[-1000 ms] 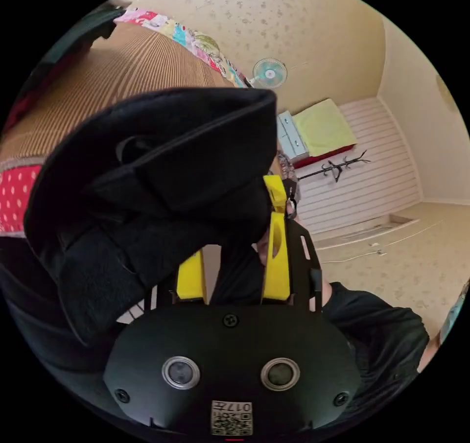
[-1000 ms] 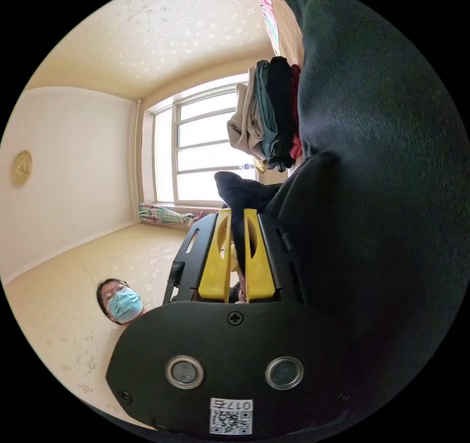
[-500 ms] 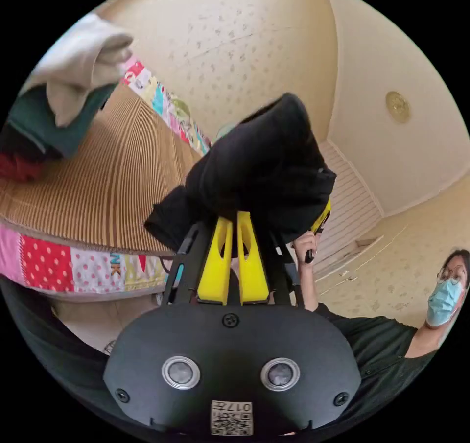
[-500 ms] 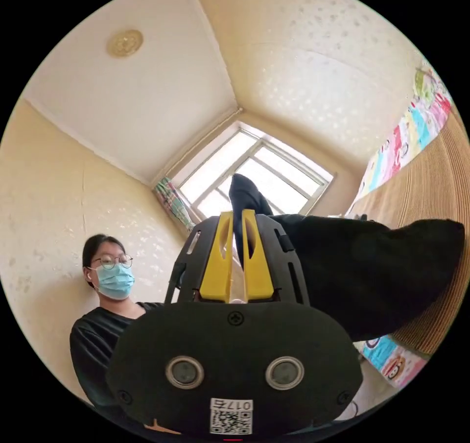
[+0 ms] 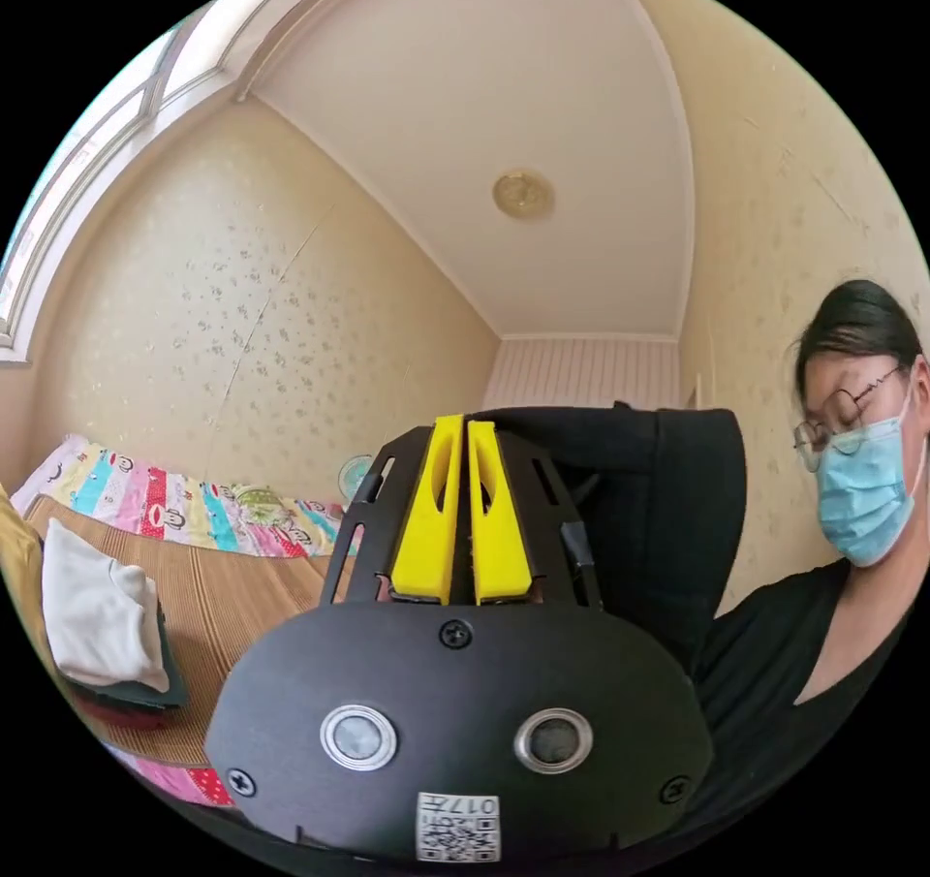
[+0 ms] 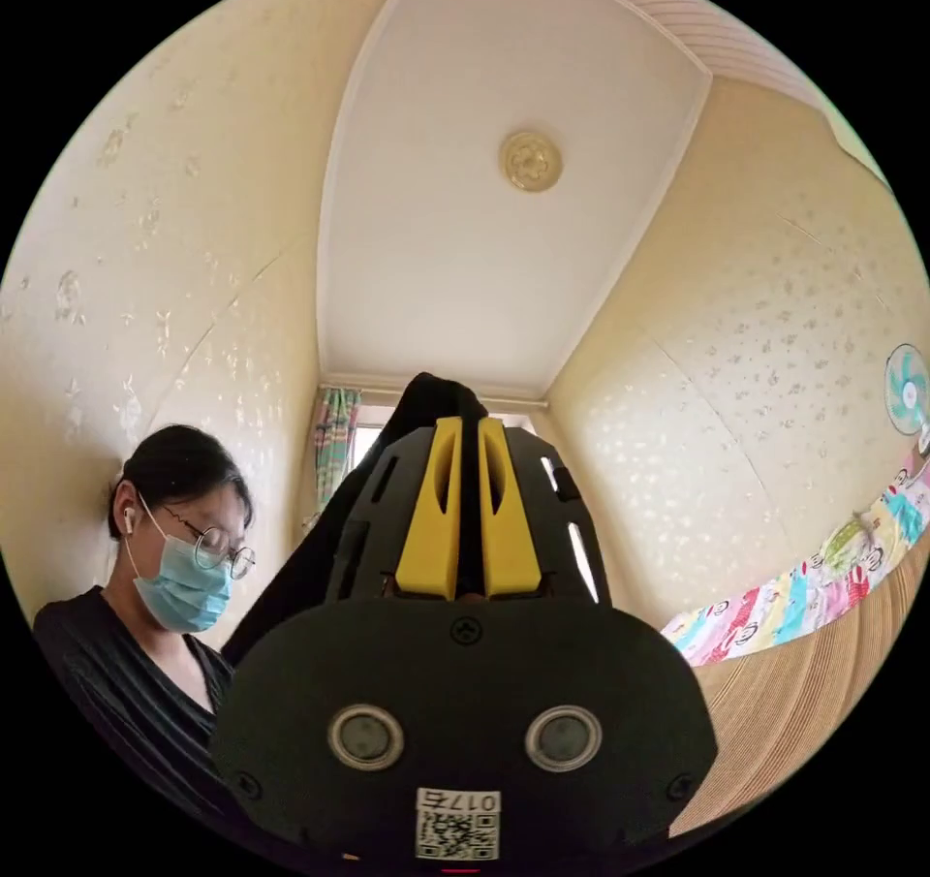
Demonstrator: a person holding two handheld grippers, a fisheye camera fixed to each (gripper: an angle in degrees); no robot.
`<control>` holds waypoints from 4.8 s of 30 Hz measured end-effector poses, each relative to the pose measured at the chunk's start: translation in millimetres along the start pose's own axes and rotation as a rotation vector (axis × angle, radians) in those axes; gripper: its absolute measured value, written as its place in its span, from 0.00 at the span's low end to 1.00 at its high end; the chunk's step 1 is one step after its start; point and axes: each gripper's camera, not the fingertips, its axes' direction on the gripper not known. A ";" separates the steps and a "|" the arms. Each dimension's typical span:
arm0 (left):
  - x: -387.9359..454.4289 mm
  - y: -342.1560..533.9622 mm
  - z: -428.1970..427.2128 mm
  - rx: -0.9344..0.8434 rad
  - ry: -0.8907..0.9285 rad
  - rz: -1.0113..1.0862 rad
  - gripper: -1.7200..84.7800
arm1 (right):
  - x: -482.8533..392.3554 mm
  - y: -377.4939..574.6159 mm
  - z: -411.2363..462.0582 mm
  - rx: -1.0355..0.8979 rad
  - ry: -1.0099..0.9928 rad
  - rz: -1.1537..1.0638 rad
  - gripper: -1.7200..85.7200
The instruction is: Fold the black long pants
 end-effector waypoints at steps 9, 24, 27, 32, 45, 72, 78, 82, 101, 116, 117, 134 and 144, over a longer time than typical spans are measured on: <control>-266.1 -40.7 168.4 -0.307 -0.350 -0.390 0.10 | 252.6 14.3 189.2 -0.713 1.035 -0.023 0.08; -346.0 410.6 77.8 -0.818 -0.385 -0.486 0.13 | 309.7 461.8 -32.2 -1.190 0.708 0.519 0.11; -363.4 433.2 60.0 -0.712 -0.393 -0.612 0.13 | 304.6 527.8 -26.7 -1.244 0.636 0.609 0.12; -399.1 469.8 70.0 -0.690 -0.238 -0.938 0.09 | 285.6 602.5 -10.7 -1.296 0.824 0.559 0.15; -311.4 448.6 187.1 -0.901 -0.055 -0.729 0.05 | 273.6 587.6 -41.4 -1.115 1.138 0.552 0.04; -370.6 501.2 178.3 -0.924 0.002 -0.661 0.07 | 205.3 634.6 -45.9 -1.331 1.233 0.151 0.05; -383.4 453.4 102.6 -0.621 0.155 -0.722 0.02 | 195.8 625.0 -55.3 -1.327 1.209 0.145 0.05; -379.7 493.1 65.9 -0.814 -0.404 -0.739 0.01 | 193.3 618.9 -61.6 -1.352 1.206 0.154 0.05; -311.9 536.7 93.3 -0.752 0.011 -0.604 0.02 | 225.1 459.9 -148.6 -1.063 1.221 0.668 0.05; -218.8 540.3 277.7 -1.050 0.388 -0.061 0.16 | 195.9 337.2 -60.8 -1.325 0.606 0.382 0.04; -217.0 545.0 276.9 -1.055 0.411 -0.070 0.12 | 195.8 337.4 -61.4 -1.335 0.606 0.375 0.04; -186.7 599.0 245.4 -1.037 0.585 -0.165 0.02 | 465.0 355.3 1.1 -1.346 1.077 0.478 0.19; -192.3 618.5 251.0 -1.092 0.699 -0.230 0.02 | 544.0 471.1 56.6 -1.629 1.632 0.106 0.08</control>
